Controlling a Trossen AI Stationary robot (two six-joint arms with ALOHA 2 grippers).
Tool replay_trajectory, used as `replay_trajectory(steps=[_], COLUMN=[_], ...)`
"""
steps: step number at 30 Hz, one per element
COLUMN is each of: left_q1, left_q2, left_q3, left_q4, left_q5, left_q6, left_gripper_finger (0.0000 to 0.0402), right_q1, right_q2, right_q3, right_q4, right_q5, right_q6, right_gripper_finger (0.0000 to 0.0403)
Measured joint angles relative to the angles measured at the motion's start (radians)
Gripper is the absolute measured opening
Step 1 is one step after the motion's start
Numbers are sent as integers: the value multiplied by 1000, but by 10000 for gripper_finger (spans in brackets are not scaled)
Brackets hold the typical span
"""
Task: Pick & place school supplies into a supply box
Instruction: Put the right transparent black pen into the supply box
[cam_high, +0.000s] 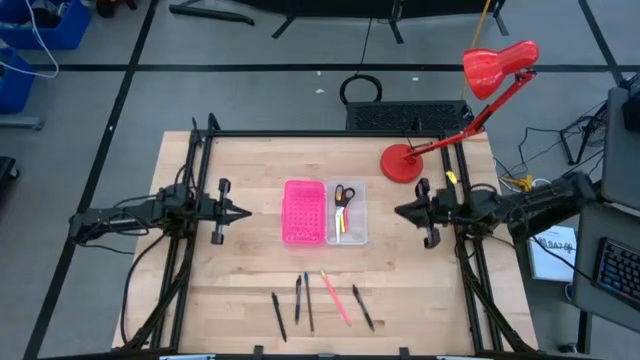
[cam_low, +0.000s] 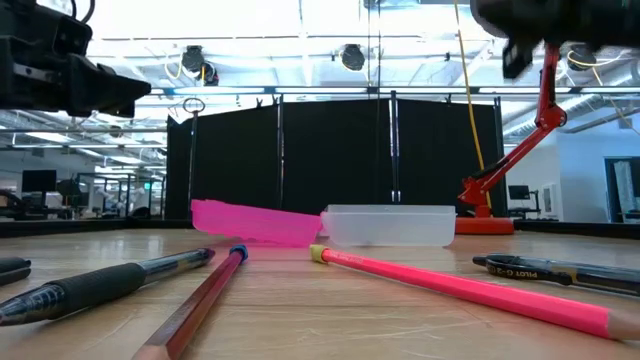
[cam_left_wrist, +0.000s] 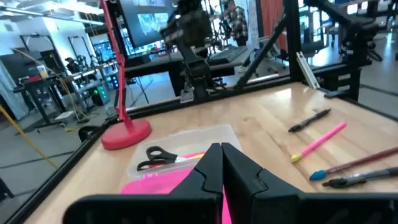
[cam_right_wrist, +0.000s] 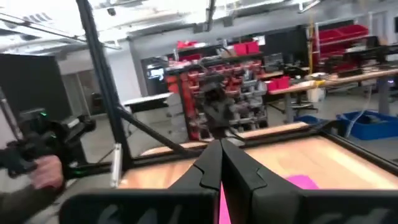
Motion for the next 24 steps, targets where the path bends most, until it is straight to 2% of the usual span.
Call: replay_trajectory(steps=[6,11,14,19,24], left_q1=[0,0,0,0,0], left_q2=[36,60,65,69,69], left_q3=[0,0,0,0,0], left_q4=[-2,-7,-7,-8,-13], left_q5=[-22,-34,-35,-51,-111], left_q6=[-9,-85,-62,6,-13], left_gripper_finger=[22,5,7,32,41], right_q1=[189,293,321,340,340], right_q2=[341,623,756,946,1110], right_q3=[359,699,880,1132,1359], right_q4=[-269,-662,-805,-998,-1177], right_q5=[233,385,393,387,204], right_q6=[26,139,203,356,634], right_gripper_finger=[0,0,0,0,0])
